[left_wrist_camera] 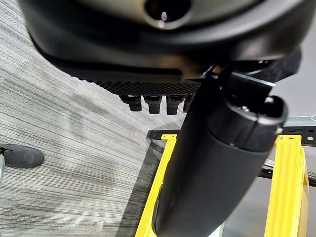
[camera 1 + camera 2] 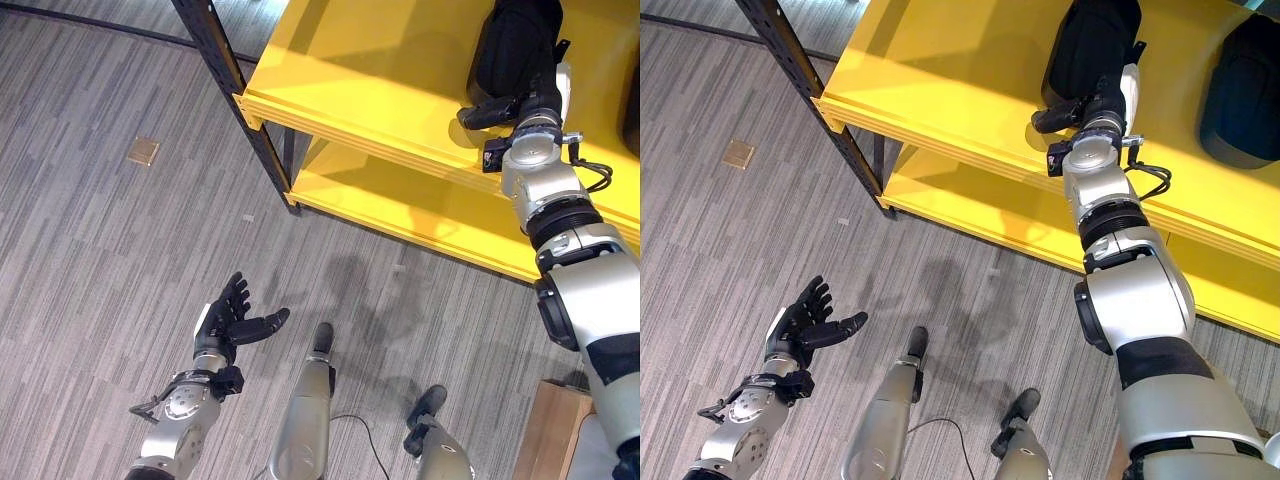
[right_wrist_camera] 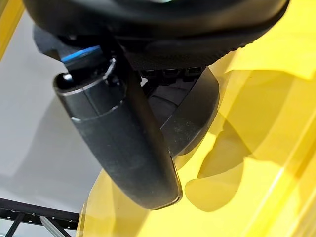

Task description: Move parts from the plastic box to the shelf.

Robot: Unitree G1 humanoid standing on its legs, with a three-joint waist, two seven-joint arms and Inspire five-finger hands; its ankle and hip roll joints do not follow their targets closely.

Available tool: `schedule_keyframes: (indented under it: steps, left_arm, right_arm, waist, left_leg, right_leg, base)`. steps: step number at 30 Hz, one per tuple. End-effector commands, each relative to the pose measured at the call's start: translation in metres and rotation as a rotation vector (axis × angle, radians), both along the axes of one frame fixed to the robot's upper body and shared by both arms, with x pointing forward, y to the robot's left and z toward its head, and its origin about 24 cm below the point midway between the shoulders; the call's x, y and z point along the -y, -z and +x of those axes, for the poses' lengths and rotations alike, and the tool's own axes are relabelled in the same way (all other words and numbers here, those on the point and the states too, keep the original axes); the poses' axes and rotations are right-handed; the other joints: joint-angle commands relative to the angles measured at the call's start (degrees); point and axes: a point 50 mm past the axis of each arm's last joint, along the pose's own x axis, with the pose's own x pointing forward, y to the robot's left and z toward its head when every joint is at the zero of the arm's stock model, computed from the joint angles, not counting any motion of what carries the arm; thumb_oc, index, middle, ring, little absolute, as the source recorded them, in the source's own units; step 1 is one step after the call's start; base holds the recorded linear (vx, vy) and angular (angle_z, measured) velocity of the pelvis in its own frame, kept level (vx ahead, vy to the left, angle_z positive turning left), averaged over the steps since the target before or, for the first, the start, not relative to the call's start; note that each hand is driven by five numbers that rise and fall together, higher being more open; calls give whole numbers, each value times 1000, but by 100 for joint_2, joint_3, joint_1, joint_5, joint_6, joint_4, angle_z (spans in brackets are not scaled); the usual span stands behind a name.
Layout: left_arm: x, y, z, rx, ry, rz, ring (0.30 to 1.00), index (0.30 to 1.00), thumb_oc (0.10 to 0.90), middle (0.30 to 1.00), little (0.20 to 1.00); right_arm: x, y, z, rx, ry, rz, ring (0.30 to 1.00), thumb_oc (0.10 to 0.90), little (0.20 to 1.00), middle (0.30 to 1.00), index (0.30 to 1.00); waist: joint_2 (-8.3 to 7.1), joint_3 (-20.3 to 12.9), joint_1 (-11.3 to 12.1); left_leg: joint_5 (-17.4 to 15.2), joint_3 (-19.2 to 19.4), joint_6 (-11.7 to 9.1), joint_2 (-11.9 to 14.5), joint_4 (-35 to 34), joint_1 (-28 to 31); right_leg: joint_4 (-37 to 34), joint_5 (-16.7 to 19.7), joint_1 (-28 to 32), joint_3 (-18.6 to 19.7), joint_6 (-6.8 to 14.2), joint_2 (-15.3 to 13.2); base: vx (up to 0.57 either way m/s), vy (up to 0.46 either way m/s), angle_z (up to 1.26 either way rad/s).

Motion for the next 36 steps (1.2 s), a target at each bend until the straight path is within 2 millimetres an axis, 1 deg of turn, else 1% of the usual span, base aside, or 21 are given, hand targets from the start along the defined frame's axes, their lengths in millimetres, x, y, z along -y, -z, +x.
schedule_keyframes:
  steps: [1, 2, 3, 4, 5, 7, 8, 9, 10, 11, 14, 16, 20, 28, 33, 35, 36]
  left_arm:
    - [-4, -31, 4, 153, 28, 18, 1000, 1000, 900, 1000, 1000]
    - [-4, -31, 4, 155, 29, 18, 1000, 1000, 900, 1000, 1000]
    - [-5, -30, 3, 151, 21, 17, 1000, 1000, 900, 1000, 1000]
    - [-5, -31, 3, 152, 21, 17, 1000, 1000, 900, 1000, 1000]
    - [-5, -30, 3, 151, 18, 17, 1000, 1000, 900, 1000, 1000]
    - [-6, -31, 3, 152, 15, 18, 1000, 1000, 900, 1000, 1000]
    - [-6, -31, 4, 154, 16, 18, 1000, 1000, 900, 1000, 1000]
    - [-6, -31, 4, 154, 14, 17, 1000, 1000, 900, 1000, 1000]
    - [-7, -31, 4, 152, 11, 19, 1000, 1000, 900, 1000, 1000]
    - [-7, -31, 4, 154, 8, 18, 1000, 1000, 900, 1000, 1000]
    - [-9, -30, 4, 152, -1, 21, 1000, 1000, 900, 1000, 1000]
    - [-11, -31, 5, 154, -11, 22, 1000, 1000, 900, 1000, 1000]
    - [-13, -33, 6, 163, -23, 20, 1000, 1000, 900, 1000, 1000]
    - [-15, -35, 8, 171, -27, 28, 1000, 1000, 900, 1000, 1000]
    - [-16, -35, 8, 172, -23, 33, 1000, 1000, 900, 1000, 1000]
    - [-16, -36, 9, 172, -22, 39, 1000, 1000, 900, 1000, 1000]
    - [-17, -35, 8, 168, -24, 49, 1000, 1000, 900, 1000, 1000]
  right_arm:
    - [6, -35, -7, 150, 0, -46, 1000, 900, 1000, 1000, 1000]
    - [7, -36, -8, 152, 1, -46, 1000, 900, 1000, 1000, 1000]
    - [6, -35, -7, 149, -4, -40, 1000, 900, 1000, 1000, 1000]
    - [5, -36, -7, 155, -5, -41, 1000, 900, 1000, 1000, 1000]
    - [3, -37, -7, 160, -10, -46, 1000, 900, 1000, 1000, 1000]
    - [-2, -43, -8, 183, -28, -57, 1000, 900, 1000, 1000, 1000]
    - [-2, -43, -8, 185, -27, -57, 1000, 900, 1000, 1000, 1000]
    - [-5, -46, -8, 199, -39, -66, 1000, 900, 1000, 1000, 1000]
    - [-13, -51, -9, 216, -62, -92, 1000, 900, 1000, 1000, 1000]
    - [-17, -55, -9, 234, -74, -101, 1000, 900, 1000, 1000, 1000]
    - [-31, -65, -12, 280, -117, -131, 1000, 900, 1000, 1000, 1000]
    - [-46, -76, -16, 338, -163, -144, 1000, 900, 1000, 1000, 1000]
    - [-56, -90, -22, 400, -187, -191, 1000, 900, 1000, 1000, 1000]
    - [-62, -105, -32, 471, -199, -251, 1000, 900, 1000, 1000, 1000]
    - [-62, -108, -34, 488, -202, -273, 1000, 900, 1000, 1000, 1000]
    - [-62, -106, -36, 493, -209, -285, 1000, 900, 1000, 1000, 1000]
    - [-63, -105, -39, 502, -210, -332, 1000, 900, 1000, 1000, 1000]
  waist:
    - [-226, -224, 26]
    - [-213, -206, 26]
    - [-231, -229, 10]
    - [-222, -214, 9]
    - [-237, -236, 5]
    - [-247, -239, -2]
    - [-233, -219, -2]
    - [-238, -222, -7]
    - [-260, -243, -11]
    - [-252, -233, -18]
    - [-280, -264, -43]
    - [-311, -289, -66]
    - [-344, -330, -102]
    - [-410, -428, -158]
    - [-440, -471, -184]
    - [-456, -490, -220]
    - [-466, -505, -285]
  left_leg:
    - [-285, -208, -334, 265, 193, -265]
    - [-143, -183, -281, 243, 175, -318]
    - [-287, -195, -331, 266, 197, -266]
    - [-146, -166, -277, 244, 177, -310]
    - [-289, -185, -329, 271, 189, -252]
    - [-292, -191, -326, 271, 194, -253]
    - [-150, -166, -273, 250, 177, -305]
    - [-150, -164, -271, 253, 176, -301]
    - [-295, -188, -324, 279, 197, -247]
    - [-156, -165, -269, 253, 180, -299]
    - [-149, -156, -268, 246, 150, -288]
    - [-153, -149, -264, 244, 154, -288]
    - [-167, -148, -263, 245, 158, -269]
    - [-216, -149, -258, 273, 220, -245]
    - [-228, -132, -263, 290, 233, -213]
    - [-238, -121, -268, 302, 240, -180]
    - [-258, -91, -269, 328, 249, -126]
  right_leg:
    - [155, -507, 717, 152, 182, -124]
    - [147, -408, 669, 118, 154, -147]
    - [164, -499, 714, 157, 183, -124]
    - [159, -401, 662, 123, 155, -146]
    - [172, -500, 706, 158, 180, -126]
    - [177, -497, 705, 166, 178, -123]
    - [169, -399, 656, 133, 150, -145]
    - [169, -393, 654, 138, 150, -148]
    - [180, -487, 700, 181, 176, -131]
    - [175, -384, 652, 155, 145, -157]
    - [169, -370, 641, 161, 145, -162]
    - [172, -364, 636, 175, 144, -163]
    - [202, -386, 638, 191, 129, -158]
    - [247, -423, 643, 231, 122, -143]
    - [247, -440, 656, 258, 107, -133]
    - [257, -454, 660, 279, 103, -132]
    - [286, -474, 658, 305, 97, -137]
  base:
    - [-66, 27, 1]
    - [0, 0, 0]
    - [-70, 31, 1]
    - [69, -39, 2]
    - [0, 0, 0]
    - [-2, 1, -1]
    - [-75, 35, 0]
    - [0, 0, 0]
    - [0, 0, 0]
    - [0, 0, 0]
    - [-25, 13, -4]
    - [-6, -4, -4]
    - [-2, -1, -1]
    - [0, 0, 0]
    - [0, 0, 0]
    - [0, 0, 0]
    - [0, 0, 0]
